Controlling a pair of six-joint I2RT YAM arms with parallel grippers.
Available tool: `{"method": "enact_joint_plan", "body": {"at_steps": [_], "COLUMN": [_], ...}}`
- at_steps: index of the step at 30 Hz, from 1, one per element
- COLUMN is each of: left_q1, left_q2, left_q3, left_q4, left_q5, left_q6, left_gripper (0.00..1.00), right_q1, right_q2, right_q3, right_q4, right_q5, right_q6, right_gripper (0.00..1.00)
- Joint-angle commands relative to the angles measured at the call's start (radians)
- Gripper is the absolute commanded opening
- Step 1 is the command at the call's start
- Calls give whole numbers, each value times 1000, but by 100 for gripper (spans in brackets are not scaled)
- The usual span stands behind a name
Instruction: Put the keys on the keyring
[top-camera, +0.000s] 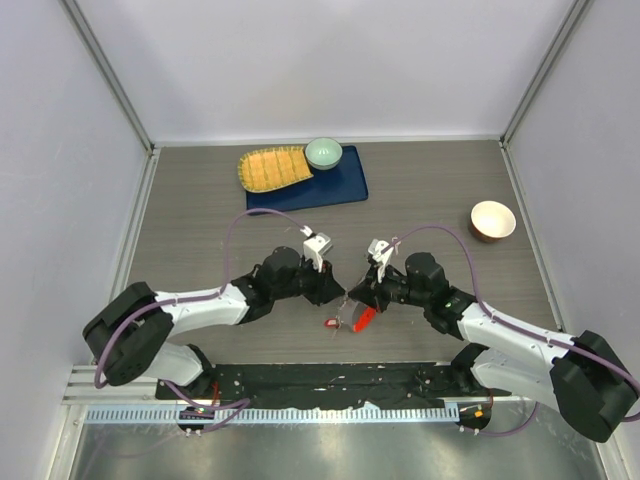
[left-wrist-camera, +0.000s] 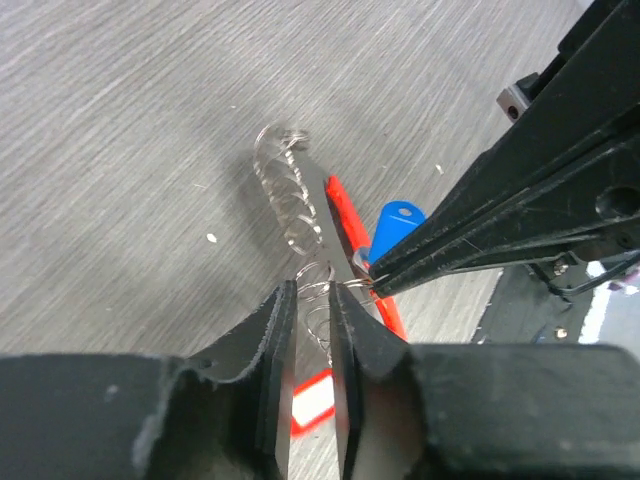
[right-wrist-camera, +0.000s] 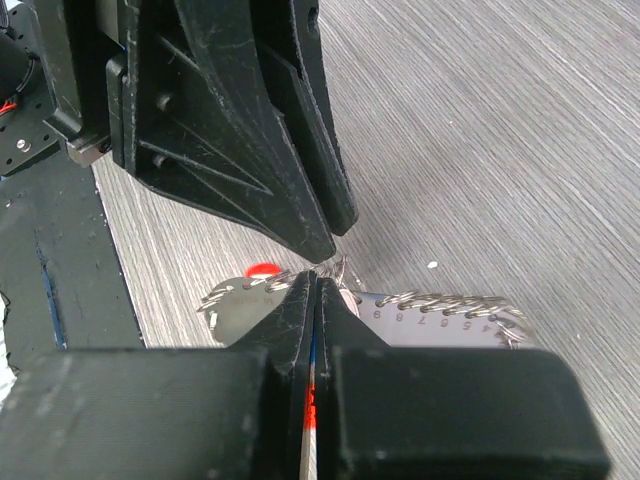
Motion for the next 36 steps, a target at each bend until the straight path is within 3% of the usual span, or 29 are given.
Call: {"method": "enact_joint_plan", "body": {"at_steps": [1,10,18,29,36], "left_q1": [38,136,136,136,136], "left_q2": [-14,139,273,337,337], "left_q3": [-80,-187,-197,-167,-123], "left_q4": [291,750,981,979,825], "left_q5": [82,343,501,647,676], "left_q6": [-48,-39,115,263,364], "left_gripper": [27,43,53,54,52], "right_q1": [4,4,4,4,4], "right_q2": [-11,-11,-14,-8,-6], "right_q3": [1,2,13,28,34], "right_q4": [40,15,-3,-6,-12], "right_q5": [18,30,13,-13,-24], "right_q6": [-2,-18,-30,-36,-38], "right_gripper": [1,1,1,1,1]}}
